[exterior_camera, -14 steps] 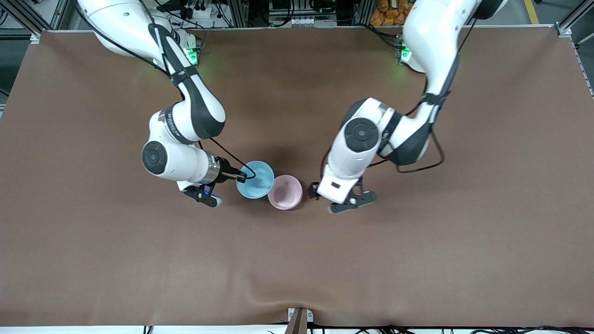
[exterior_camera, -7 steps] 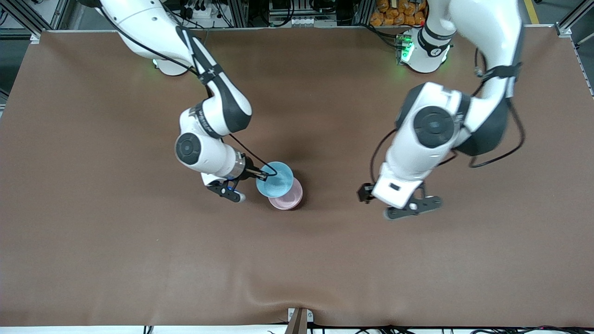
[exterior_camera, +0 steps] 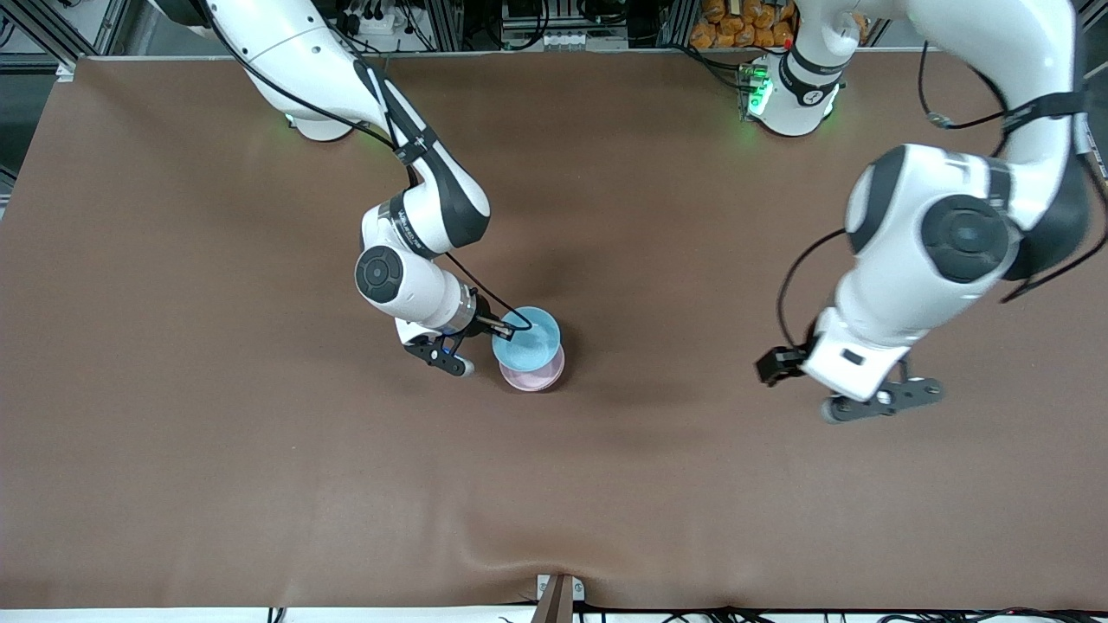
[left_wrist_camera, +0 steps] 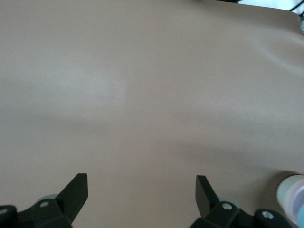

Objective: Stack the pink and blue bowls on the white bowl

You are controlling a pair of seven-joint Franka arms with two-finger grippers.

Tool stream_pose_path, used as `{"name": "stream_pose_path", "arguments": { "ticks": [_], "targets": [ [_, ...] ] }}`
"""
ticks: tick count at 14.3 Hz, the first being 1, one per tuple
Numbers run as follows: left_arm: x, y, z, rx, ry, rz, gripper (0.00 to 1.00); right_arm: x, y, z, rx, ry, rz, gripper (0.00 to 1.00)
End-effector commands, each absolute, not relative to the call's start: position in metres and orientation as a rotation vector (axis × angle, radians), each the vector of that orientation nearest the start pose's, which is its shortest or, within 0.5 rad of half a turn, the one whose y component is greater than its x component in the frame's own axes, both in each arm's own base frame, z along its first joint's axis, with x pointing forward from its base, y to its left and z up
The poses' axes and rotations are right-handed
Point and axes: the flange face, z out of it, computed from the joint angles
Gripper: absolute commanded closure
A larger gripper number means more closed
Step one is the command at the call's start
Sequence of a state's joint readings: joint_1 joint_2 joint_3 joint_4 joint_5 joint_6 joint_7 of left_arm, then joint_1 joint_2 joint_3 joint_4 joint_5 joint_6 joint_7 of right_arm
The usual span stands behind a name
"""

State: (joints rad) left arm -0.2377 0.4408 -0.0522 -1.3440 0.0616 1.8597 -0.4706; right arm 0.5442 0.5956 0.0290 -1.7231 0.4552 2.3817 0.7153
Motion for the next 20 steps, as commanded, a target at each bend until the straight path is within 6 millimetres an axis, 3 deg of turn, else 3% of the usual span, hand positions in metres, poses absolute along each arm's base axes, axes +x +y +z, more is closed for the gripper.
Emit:
{"name": "stream_pose_path", "arguments": {
  "ticks": [1,3,5,10,14,17,18,20],
  "targets": [
    [0.663,-0.167,0.509,-3.127,-0.227,-0.141,0.00,0.571,0.377,0.241,-2.723,0.684,0.203,1.00],
    [0.659,-0.130,0.530,-3.127,-0.283,-0.126,0.00,0.571,0.379,0.240,-2.726,0.679,0.203,1.00],
    [0.647,-0.104,0.551,-3.152,-0.195,-0.087,0.00,0.572,0.379,0.237,-2.727,0.680,0.204,1.00],
    [0.603,-0.058,0.609,-3.138,-0.094,0.020,0.00,0.575,0.379,0.240,-2.723,0.680,0.194,1.00],
    [0.546,-0.042,0.659,-3.123,-0.094,0.041,0.00,0.578,0.377,0.241,-2.725,0.677,0.186,1.00],
    [0.496,-0.031,0.669,-3.118,-0.023,0.041,0.00,0.582,0.374,0.238,-2.723,0.684,0.172,1.00],
    [0.492,-0.031,0.670,-3.117,-0.011,0.034,0.00,0.583,0.373,0.238,-2.722,0.686,0.172,1.00],
    [0.505,-0.029,0.673,-3.118,-0.008,-0.009,0.00,0.584,0.372,0.239,-2.720,0.690,0.169,1.00]
  ]
}}
